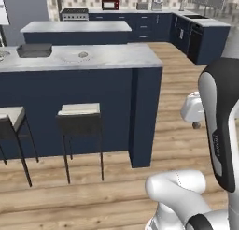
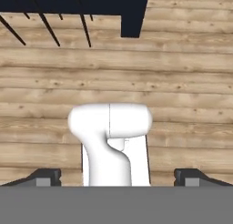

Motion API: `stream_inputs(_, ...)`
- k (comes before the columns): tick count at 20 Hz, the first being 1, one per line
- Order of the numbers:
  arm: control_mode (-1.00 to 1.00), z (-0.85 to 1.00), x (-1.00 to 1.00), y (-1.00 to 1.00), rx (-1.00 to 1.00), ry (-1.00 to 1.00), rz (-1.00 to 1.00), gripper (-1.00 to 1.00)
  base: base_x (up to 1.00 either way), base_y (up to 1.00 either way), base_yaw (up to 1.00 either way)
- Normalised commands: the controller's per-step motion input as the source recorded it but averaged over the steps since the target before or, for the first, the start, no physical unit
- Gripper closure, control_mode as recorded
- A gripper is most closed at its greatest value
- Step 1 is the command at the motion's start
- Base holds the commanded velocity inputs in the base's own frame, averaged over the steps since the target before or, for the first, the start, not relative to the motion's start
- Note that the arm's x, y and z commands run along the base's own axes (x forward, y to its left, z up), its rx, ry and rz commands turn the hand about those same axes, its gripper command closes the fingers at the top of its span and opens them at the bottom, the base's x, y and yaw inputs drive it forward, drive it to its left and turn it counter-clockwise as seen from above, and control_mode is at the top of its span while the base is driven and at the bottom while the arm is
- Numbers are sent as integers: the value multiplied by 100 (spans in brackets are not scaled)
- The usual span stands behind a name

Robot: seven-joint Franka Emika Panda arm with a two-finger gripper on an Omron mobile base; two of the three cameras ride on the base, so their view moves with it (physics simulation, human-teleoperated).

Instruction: Place two dumplings into each of the tupperware containers and then place the containers in the fridge.

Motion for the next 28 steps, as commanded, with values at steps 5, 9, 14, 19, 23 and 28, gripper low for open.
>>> stream_inputs(5, 100, 0, 0, 0, 0, 0, 0, -100, 3, 100, -35)
stream_inputs(9, 100, 0, 0, 0, 0, 0, 0, -100, 4, 100, -15)
stream_inputs(14, 100, 0, 0, 0, 0, 0, 0, -100, 20, 100, -1)
stream_inputs(19, 100, 0, 0, 0, 0, 0, 0, -100, 56, 83, -4)
stream_inputs(23, 100, 0, 0, 0, 0, 0, 0, -100, 86, 24, -4)
stream_inputs(28, 100, 0, 0, 0, 0, 0, 0, -100, 56, 20, 0)
